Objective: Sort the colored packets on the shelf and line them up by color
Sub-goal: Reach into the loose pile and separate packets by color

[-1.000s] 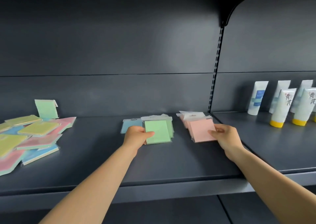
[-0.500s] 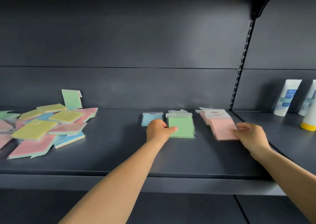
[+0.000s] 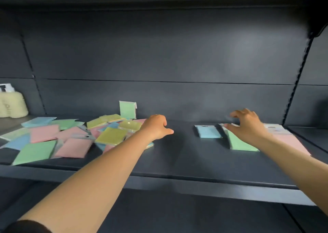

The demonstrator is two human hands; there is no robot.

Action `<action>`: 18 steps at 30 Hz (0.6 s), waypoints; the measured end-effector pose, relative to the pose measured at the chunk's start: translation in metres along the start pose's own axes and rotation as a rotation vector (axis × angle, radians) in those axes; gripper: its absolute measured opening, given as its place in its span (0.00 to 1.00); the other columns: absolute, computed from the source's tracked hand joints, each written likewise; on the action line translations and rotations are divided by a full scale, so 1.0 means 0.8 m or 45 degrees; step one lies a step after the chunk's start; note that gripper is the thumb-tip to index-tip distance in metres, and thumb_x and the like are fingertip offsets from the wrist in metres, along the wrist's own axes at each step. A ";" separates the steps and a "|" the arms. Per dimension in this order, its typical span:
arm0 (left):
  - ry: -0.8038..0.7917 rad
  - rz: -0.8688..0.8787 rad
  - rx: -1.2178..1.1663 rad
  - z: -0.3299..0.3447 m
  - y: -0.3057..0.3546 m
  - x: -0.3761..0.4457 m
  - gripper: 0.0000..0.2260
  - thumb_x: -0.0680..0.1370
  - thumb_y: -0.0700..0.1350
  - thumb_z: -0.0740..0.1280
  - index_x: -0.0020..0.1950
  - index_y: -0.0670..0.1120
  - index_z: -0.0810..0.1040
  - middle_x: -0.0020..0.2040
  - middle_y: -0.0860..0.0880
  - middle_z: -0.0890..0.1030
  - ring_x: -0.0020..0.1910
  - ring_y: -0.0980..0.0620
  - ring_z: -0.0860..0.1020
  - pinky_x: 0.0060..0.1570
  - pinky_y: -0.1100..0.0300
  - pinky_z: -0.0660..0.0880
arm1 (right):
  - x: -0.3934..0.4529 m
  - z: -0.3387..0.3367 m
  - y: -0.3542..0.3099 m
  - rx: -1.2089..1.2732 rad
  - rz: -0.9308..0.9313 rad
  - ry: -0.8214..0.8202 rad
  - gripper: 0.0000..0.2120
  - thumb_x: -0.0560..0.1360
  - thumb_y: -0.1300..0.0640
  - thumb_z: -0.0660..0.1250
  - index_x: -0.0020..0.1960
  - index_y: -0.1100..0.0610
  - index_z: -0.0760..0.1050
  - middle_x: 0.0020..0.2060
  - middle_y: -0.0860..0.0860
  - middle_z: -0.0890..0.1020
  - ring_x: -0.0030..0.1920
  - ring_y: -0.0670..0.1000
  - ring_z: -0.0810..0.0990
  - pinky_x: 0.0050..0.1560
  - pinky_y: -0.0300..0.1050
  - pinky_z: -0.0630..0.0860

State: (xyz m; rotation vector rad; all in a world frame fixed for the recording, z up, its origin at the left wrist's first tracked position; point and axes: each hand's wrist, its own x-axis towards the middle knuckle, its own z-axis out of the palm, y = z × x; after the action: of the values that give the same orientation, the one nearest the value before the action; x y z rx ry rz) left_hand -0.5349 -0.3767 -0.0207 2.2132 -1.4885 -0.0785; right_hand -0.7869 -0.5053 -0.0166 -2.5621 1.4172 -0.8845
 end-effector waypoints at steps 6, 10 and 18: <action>0.000 0.021 0.237 -0.101 -0.146 -0.034 0.15 0.73 0.54 0.69 0.53 0.46 0.76 0.53 0.46 0.76 0.56 0.46 0.74 0.53 0.56 0.71 | -0.018 0.048 -0.195 -0.006 -0.199 -0.122 0.24 0.73 0.45 0.68 0.65 0.54 0.72 0.62 0.53 0.73 0.65 0.57 0.66 0.64 0.47 0.65; 0.040 -0.015 0.325 -0.163 -0.247 -0.065 0.19 0.73 0.55 0.69 0.59 0.45 0.76 0.60 0.46 0.76 0.61 0.45 0.73 0.58 0.55 0.71 | -0.032 0.083 -0.311 0.034 -0.247 -0.166 0.24 0.74 0.45 0.67 0.66 0.53 0.70 0.64 0.53 0.71 0.67 0.56 0.64 0.66 0.49 0.65; 0.099 -0.225 0.282 -0.252 -0.423 -0.120 0.18 0.73 0.53 0.69 0.59 0.45 0.76 0.59 0.47 0.76 0.60 0.47 0.73 0.52 0.59 0.69 | -0.047 0.160 -0.489 0.080 -0.376 -0.306 0.24 0.74 0.47 0.67 0.67 0.54 0.69 0.65 0.53 0.71 0.67 0.56 0.64 0.65 0.46 0.63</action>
State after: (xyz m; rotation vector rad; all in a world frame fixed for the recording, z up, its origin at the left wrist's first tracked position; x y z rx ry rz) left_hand -0.2218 -0.1194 0.0002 2.4901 -1.3123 0.1198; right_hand -0.4416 -0.2788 -0.0080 -2.7600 0.9494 -0.6107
